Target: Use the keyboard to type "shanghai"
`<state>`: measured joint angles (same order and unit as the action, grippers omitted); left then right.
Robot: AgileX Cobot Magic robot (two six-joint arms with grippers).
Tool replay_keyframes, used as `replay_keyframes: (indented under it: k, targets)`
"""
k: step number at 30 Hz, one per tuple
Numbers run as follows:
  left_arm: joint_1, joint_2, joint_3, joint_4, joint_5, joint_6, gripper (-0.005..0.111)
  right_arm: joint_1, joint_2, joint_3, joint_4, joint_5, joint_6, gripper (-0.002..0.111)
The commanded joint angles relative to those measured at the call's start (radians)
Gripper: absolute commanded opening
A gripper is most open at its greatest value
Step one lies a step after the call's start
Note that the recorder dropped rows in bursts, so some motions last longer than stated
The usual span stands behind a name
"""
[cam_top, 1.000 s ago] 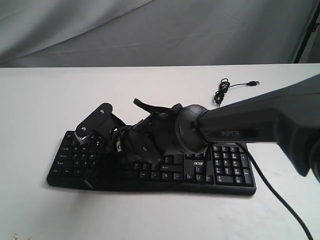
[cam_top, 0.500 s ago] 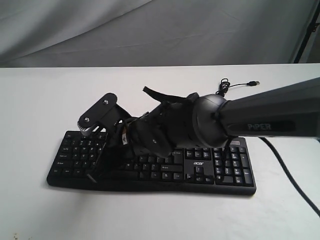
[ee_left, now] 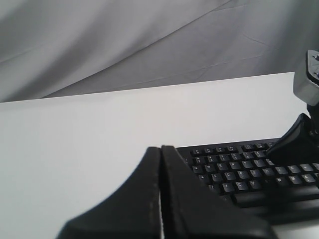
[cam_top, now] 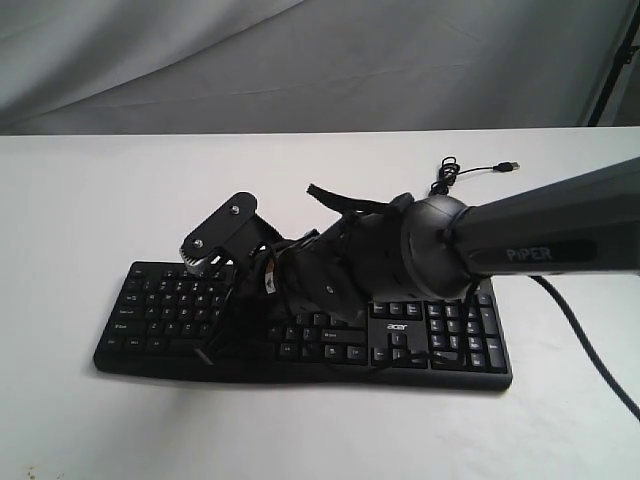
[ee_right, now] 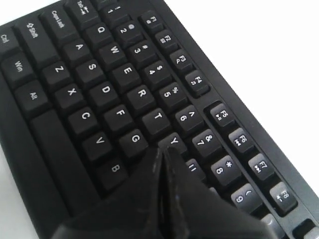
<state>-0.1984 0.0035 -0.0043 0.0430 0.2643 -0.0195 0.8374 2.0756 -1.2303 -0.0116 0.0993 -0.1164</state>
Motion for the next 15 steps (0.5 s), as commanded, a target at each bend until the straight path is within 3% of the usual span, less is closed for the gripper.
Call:
replay_keyframes:
  k: [1,15]
  targets:
    - [-0.004,-0.003,0.004,0.001,-0.005,-0.003,0.000,0.000,-0.009,0.003,-0.004,-0.013,-0.008,0.000]
    - [-0.004,-0.003,0.004,0.001,-0.005,-0.003,0.000,0.020,0.026,0.001,0.000,-0.065,-0.008,0.000]
